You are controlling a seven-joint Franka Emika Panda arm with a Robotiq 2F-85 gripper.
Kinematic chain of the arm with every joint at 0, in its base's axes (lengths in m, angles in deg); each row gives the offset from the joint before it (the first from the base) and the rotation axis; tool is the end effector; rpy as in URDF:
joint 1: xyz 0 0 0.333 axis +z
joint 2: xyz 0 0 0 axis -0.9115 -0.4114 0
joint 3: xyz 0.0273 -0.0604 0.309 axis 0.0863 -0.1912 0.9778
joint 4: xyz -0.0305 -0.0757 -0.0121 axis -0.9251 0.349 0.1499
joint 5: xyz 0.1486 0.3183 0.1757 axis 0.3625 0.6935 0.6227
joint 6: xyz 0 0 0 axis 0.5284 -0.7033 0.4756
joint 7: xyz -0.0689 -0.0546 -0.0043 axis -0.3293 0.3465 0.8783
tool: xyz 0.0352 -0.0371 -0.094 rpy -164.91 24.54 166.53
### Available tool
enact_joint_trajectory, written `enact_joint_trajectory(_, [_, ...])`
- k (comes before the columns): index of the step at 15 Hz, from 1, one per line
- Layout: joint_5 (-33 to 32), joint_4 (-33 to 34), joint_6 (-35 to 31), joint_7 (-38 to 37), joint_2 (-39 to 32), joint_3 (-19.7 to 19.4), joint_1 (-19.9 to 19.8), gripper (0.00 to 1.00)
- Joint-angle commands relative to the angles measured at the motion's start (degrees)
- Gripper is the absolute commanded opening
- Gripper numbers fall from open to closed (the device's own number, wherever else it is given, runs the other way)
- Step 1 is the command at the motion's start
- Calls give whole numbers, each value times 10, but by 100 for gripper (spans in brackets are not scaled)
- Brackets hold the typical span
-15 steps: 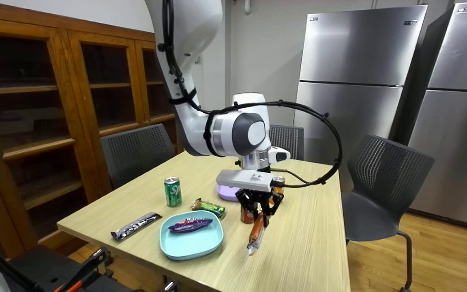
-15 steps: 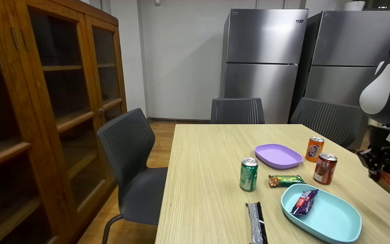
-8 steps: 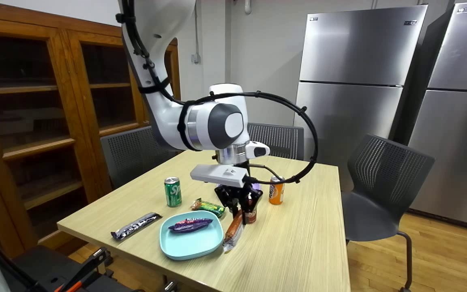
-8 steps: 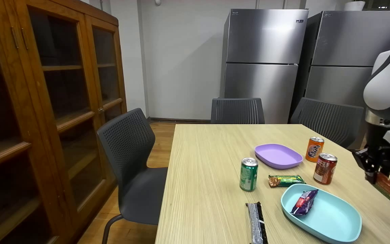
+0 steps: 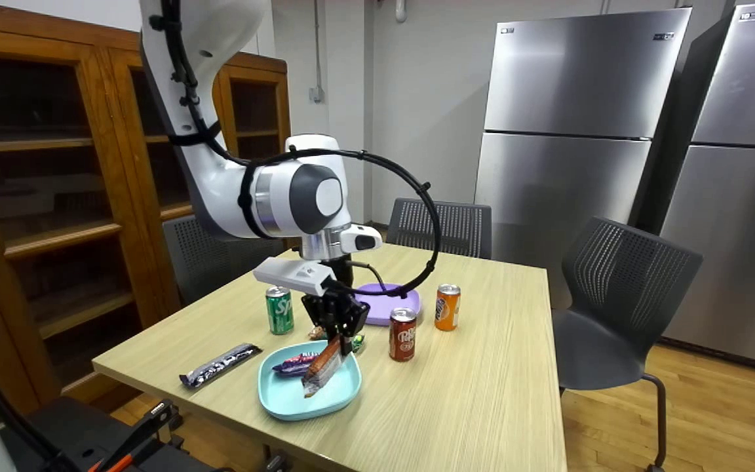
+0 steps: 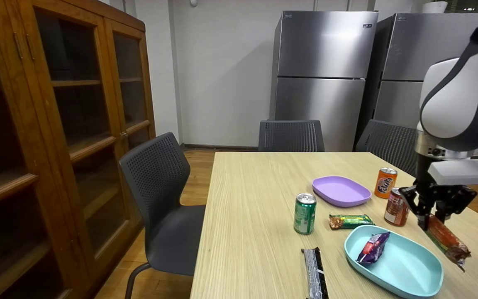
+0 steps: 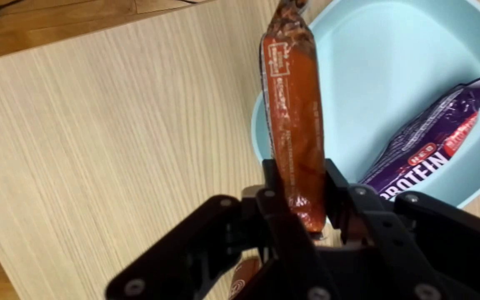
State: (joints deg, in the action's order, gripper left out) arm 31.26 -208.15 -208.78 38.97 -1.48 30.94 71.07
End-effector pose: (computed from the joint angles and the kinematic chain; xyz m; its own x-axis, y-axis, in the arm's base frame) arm 0.4300 -0.0627 0.1730 0.9898 -0.1419 -0.0078 -0.1389 -0.9778 0.1568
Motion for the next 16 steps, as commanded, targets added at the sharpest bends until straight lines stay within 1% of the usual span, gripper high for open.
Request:
enact_joint_trajectory(1, [5,-1,23,-57,12,21,21,7])
enact_joint_trajectory(6, [31,22,16,-103,-17,40,35,7])
enact_joint_trajectory(8, [41,36,13,-127,-33,39,41,7])
enact_joint_trajectory(13, [55,71,12,-196,-85,16,65,7])
enact_joint_trajectory(16, [69,90,16,-218,-113,10,74,7])
